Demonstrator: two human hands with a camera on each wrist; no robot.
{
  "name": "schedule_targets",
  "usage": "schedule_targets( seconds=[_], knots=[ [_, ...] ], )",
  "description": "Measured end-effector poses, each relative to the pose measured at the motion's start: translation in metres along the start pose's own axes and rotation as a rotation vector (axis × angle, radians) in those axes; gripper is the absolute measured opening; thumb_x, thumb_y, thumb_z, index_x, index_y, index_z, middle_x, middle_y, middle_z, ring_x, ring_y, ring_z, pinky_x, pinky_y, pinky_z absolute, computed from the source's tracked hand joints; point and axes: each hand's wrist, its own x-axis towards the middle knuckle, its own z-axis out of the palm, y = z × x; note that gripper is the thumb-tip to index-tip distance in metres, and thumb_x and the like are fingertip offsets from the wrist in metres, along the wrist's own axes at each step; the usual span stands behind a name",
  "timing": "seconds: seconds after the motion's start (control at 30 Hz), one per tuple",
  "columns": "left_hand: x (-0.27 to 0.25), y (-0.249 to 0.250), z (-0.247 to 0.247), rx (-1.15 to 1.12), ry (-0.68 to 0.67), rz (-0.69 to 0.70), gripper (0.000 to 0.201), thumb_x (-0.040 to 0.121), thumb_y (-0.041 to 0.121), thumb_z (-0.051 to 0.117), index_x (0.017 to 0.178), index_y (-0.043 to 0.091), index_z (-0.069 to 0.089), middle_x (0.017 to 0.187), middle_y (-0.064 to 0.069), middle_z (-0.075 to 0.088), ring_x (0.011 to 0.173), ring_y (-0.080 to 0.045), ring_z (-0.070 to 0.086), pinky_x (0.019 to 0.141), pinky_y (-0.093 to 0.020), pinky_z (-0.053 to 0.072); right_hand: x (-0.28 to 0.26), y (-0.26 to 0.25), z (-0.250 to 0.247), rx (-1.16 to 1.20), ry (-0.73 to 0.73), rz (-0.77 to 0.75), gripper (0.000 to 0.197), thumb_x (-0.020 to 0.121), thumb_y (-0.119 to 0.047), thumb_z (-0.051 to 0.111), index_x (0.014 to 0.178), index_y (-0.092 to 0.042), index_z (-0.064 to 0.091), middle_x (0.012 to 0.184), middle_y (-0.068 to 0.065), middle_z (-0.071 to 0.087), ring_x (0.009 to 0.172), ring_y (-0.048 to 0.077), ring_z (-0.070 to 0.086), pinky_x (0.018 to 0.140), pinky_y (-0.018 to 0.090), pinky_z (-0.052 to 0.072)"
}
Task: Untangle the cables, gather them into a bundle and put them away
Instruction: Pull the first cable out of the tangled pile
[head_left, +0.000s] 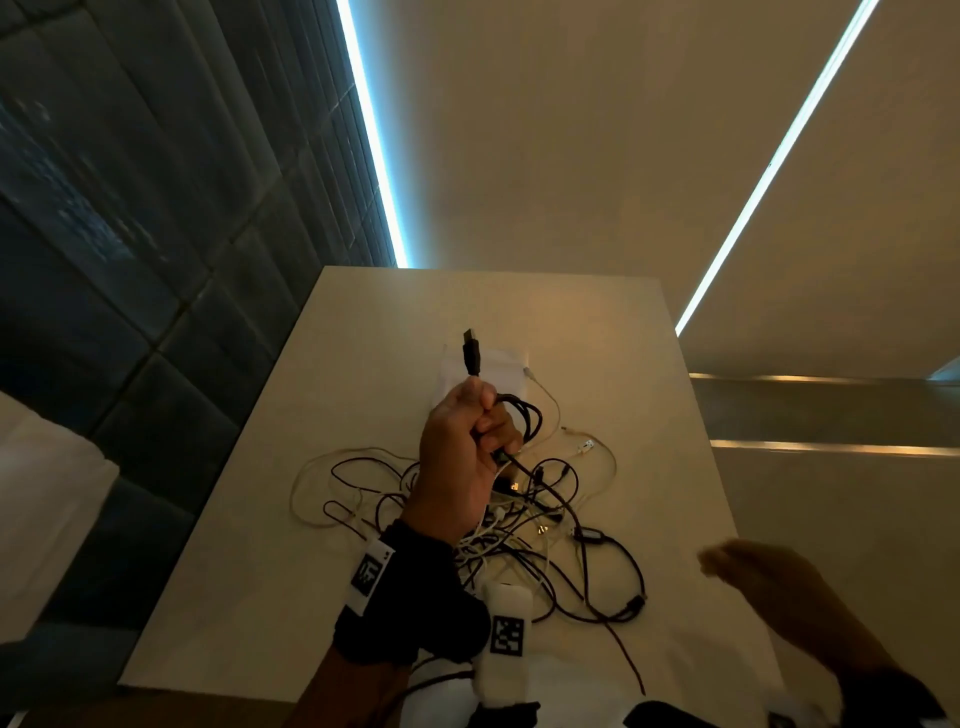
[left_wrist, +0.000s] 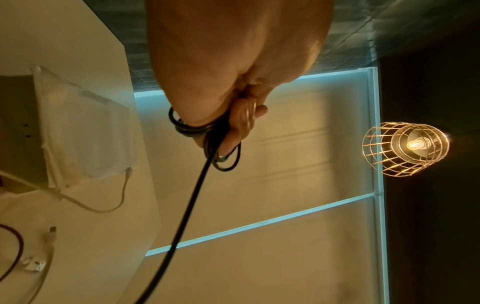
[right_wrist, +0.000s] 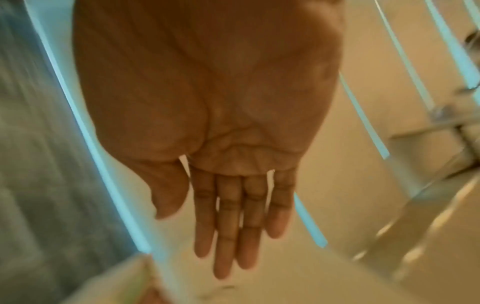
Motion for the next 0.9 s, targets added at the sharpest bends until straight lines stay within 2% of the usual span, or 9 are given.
schedule_targets(
  seconds=[0.07, 0.17, 0.2, 0.27, 0.33, 0.43, 0.7, 0.83, 0.9],
  knots=[
    [-0.003, -0.004, 0.007, 0.05, -0.018, -0.023, 0.035, 0.102, 0.021, 0.033, 0.071, 0.016, 0.046, 0.056, 0.005, 0.031, 0.05, -0.012, 0.03, 0.057, -0.032, 0.025, 0.024, -0.058, 0.006, 0.252, -0.06, -0.107, 0.037, 0.084, -0.061, 0.048, 0.096, -0.034, 0.069, 0.098, -0.012, 0.073, 0.094, 0.001, 0.066, 0.092, 0.034, 0.054],
    [-0.006, -0.007, 0.015, 0.08, -0.016, -0.011, 0.035, 0.103, 0.016, 0.031, 0.071, 0.013, 0.045, 0.055, 0.004, 0.031, 0.049, -0.012, 0.028, 0.056, -0.033, 0.029, 0.044, -0.108, 0.028, 0.587, -0.287, -0.247, 0.034, 0.097, -0.036, 0.049, 0.117, -0.014, 0.065, 0.1, 0.002, 0.072, 0.094, 0.017, 0.068, 0.086, 0.031, 0.056],
    [-0.005, -0.007, 0.015, 0.1, -0.005, -0.002, 0.034, 0.103, 0.016, 0.031, 0.072, 0.013, 0.045, 0.054, 0.005, 0.032, 0.048, -0.011, 0.029, 0.055, -0.032, 0.029, 0.045, -0.114, 0.034, 0.674, -0.329, -0.279, 0.033, 0.098, -0.03, 0.049, 0.113, -0.005, 0.065, 0.084, 0.006, 0.069, 0.076, 0.025, 0.066, 0.071, 0.03, 0.056],
    [-0.005, -0.006, 0.01, 0.148, 0.008, 0.004, 0.033, 0.103, 0.018, 0.031, 0.073, 0.012, 0.044, 0.054, 0.004, 0.038, 0.048, -0.012, 0.037, 0.056, -0.031, 0.032, 0.047, -0.122, 0.042, 0.829, -0.268, -0.263, 0.032, 0.097, -0.028, 0.051, 0.093, 0.002, 0.065, 0.057, 0.005, 0.041, 0.047, 0.02, 0.034, 0.044, 0.027, 0.03],
    [-0.005, -0.005, 0.001, 0.221, 0.007, -0.01, 0.032, 0.104, 0.019, 0.031, 0.076, 0.012, 0.045, 0.058, -0.002, 0.052, 0.055, -0.021, 0.053, 0.063, -0.036, 0.042, 0.046, -0.116, 0.043, 0.862, -0.14, -0.211, 0.034, 0.093, -0.031, 0.052, 0.08, -0.002, 0.065, 0.057, 0.005, 0.024, 0.048, 0.016, 0.017, 0.044, 0.029, 0.014],
    [-0.005, 0.0, -0.015, 0.371, 0.067, 0.023, 0.031, 0.104, 0.017, 0.031, 0.078, 0.01, 0.047, 0.061, -0.012, 0.064, 0.062, -0.031, 0.065, 0.07, -0.046, 0.052, 0.036, -0.086, 0.039, 0.849, -0.027, -0.163, 0.035, 0.086, -0.036, 0.054, 0.073, -0.005, 0.064, 0.053, 0.005, 0.028, 0.047, 0.015, 0.02, 0.045, 0.029, 0.014],
    [0.001, 0.053, -0.06, 0.244, 0.274, 0.236, 0.03, 0.102, 0.014, 0.032, 0.076, 0.011, 0.048, 0.046, -0.004, 0.045, 0.041, -0.023, 0.047, 0.049, -0.034, 0.051, -0.027, 0.06, 0.02, 0.782, 0.261, 0.341, 0.048, 0.064, -0.043, 0.08, 0.063, 0.002, 0.064, 0.058, 0.012, 0.037, 0.049, 0.014, 0.03, 0.047, 0.02, 0.024],
    [0.0, 0.039, -0.047, 0.174, 0.196, 0.171, 0.033, 0.104, 0.02, 0.03, 0.075, 0.012, 0.044, 0.046, -0.001, 0.031, 0.037, -0.018, 0.033, 0.046, -0.027, 0.043, -0.048, 0.117, 0.024, 0.738, 0.258, 0.479, 0.036, 0.085, -0.017, 0.068, 0.067, 0.014, 0.062, 0.056, 0.016, 0.042, 0.051, 0.019, 0.037, 0.047, 0.022, 0.029],
    [0.001, 0.035, -0.04, 0.1, 0.145, 0.152, 0.034, 0.104, 0.02, 0.03, 0.074, 0.013, 0.043, 0.046, 0.005, 0.027, 0.037, -0.011, 0.025, 0.045, -0.025, 0.038, -0.033, 0.15, 0.039, 0.66, 0.077, 0.423, 0.036, 0.086, -0.013, 0.066, 0.063, 0.015, 0.062, 0.05, 0.018, 0.05, 0.049, 0.02, 0.043, 0.042, 0.021, 0.035]
  ],
)
